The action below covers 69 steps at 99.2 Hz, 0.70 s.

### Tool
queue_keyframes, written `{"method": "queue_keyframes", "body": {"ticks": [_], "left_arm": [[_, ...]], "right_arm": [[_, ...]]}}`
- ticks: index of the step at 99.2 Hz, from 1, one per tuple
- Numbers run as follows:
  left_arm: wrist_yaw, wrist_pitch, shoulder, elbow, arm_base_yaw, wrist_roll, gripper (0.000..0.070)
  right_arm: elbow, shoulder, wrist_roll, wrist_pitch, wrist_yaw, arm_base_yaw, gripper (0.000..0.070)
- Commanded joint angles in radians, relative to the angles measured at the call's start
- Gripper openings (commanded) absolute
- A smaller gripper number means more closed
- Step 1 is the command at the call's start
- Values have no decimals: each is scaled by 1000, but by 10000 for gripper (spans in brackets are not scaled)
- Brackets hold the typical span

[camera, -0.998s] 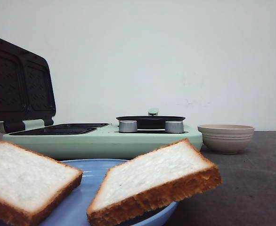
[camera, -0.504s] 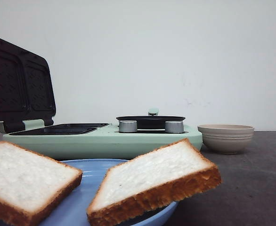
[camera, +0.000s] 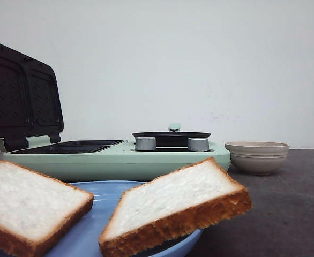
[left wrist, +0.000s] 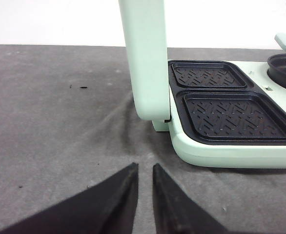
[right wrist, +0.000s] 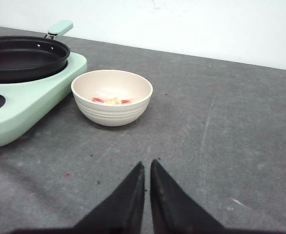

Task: Make breakfast with bread and shrimp

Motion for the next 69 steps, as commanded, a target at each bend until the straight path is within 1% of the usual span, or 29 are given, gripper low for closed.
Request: {"method": "queue_keyframes", "body": {"ticks": [1,10,19,31,45,60,69], "left_arm": [[-1,-3,0,-18,2,5,0],[0,-3,0,-18,2,3,0],[-1,-3,-1,-18,2,-25,0],[0,-4,0,-18,2,-27,0],[0,-4,0,-18,2,-69,0],[0,-4,0,-18,2,-78,0],[0,-4,0,-18,2,-119,0]], "right_arm": [[-2,-1,10,11,-2,2,10],[-2,-1,10,11,-2,2,10],[-2,-1,11,10,-2,2,10],[-2,-1,11,10,-2,2,10],[-2,-1,30,10,-2,2,10],[-2,-1,45,10,-2,2,10],[-2,-1,73,10,-2,2,10]]}}
